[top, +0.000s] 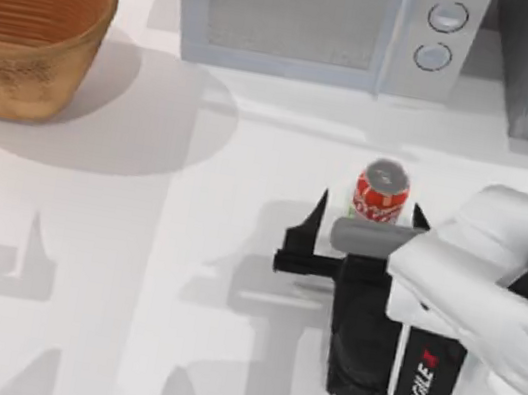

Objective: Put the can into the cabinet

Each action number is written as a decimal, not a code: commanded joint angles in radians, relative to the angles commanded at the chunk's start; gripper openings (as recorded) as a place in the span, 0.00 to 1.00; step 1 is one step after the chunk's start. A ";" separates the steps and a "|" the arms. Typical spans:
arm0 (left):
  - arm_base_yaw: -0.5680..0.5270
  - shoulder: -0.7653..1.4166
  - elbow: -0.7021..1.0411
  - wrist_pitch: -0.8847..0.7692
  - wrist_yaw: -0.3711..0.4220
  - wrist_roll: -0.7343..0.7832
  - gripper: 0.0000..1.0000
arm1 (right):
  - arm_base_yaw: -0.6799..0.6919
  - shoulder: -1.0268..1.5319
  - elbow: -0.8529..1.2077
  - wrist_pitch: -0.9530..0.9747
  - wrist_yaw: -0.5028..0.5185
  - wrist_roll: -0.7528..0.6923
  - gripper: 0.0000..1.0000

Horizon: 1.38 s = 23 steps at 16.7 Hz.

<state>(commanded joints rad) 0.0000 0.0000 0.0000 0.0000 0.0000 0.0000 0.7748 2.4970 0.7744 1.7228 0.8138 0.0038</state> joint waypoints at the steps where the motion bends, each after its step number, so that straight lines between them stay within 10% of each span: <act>1: 0.000 0.000 0.000 0.000 0.000 0.000 1.00 | -0.012 -0.003 0.010 -0.013 -0.013 0.000 1.00; 11: 0.000 0.000 0.000 0.000 0.000 0.000 1.00 | -0.060 -0.013 0.050 -0.065 -0.061 0.002 1.00; 23: 0.000 0.000 0.000 0.000 0.000 0.000 1.00 | -0.060 -0.013 0.050 -0.065 -0.061 0.002 0.10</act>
<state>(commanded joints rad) 0.0000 0.0000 0.0000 0.0000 0.0000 0.0000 0.7145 2.4842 0.8248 1.6582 0.7531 0.0059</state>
